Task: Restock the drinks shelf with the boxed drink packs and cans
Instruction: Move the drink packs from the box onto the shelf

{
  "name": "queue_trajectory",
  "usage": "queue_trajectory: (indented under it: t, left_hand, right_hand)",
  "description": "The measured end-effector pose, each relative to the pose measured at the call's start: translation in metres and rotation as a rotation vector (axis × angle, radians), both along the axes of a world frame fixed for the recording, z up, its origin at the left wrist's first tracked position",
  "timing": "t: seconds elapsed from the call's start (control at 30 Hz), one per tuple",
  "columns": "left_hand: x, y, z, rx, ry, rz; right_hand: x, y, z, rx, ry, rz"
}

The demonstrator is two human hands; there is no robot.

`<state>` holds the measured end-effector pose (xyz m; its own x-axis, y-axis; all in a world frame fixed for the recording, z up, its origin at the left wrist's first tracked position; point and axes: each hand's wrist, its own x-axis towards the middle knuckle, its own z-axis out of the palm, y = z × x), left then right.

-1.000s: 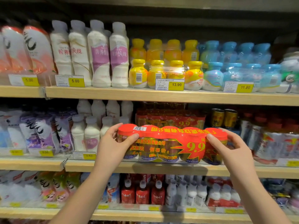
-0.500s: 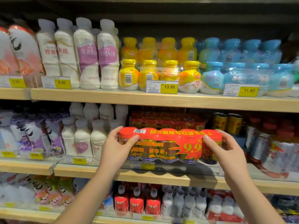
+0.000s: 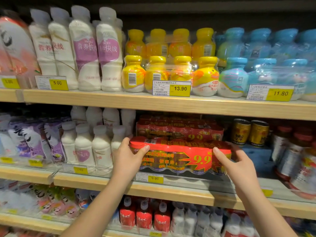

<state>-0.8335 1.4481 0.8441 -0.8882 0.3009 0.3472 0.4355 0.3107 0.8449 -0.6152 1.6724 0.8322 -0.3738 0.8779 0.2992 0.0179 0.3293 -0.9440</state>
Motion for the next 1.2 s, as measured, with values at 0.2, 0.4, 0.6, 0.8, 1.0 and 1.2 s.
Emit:
queue_trajectory:
  t: [0.2,0.4,0.6,0.8,1.0,1.2]
  left_hand:
    - [0.001,0.005,-0.009,-0.057,0.006,0.005]
    - [0.003,0.011,-0.01,-0.105,0.037,0.017]
    - [0.0,0.009,-0.02,-0.129,0.02,-0.024]
    - [0.004,0.003,-0.033,-0.14,0.053,-0.035]
    - [0.003,0.005,-0.035,-0.139,0.059,-0.062]
    - [0.005,0.005,-0.039,-0.127,0.068,-0.062]
  right_hand:
    - [-0.002,0.005,-0.013,0.029,-0.063,-0.026]
    - [0.001,0.005,-0.017,0.086,-0.136,-0.019]
    - [0.003,0.004,-0.017,0.1,-0.188,-0.023]
    - [0.007,0.003,-0.022,0.116,-0.278,-0.024]
    - [0.008,0.001,-0.023,0.168,-0.365,0.004]
    - [0.01,-0.002,-0.025,0.212,-0.365,0.024]
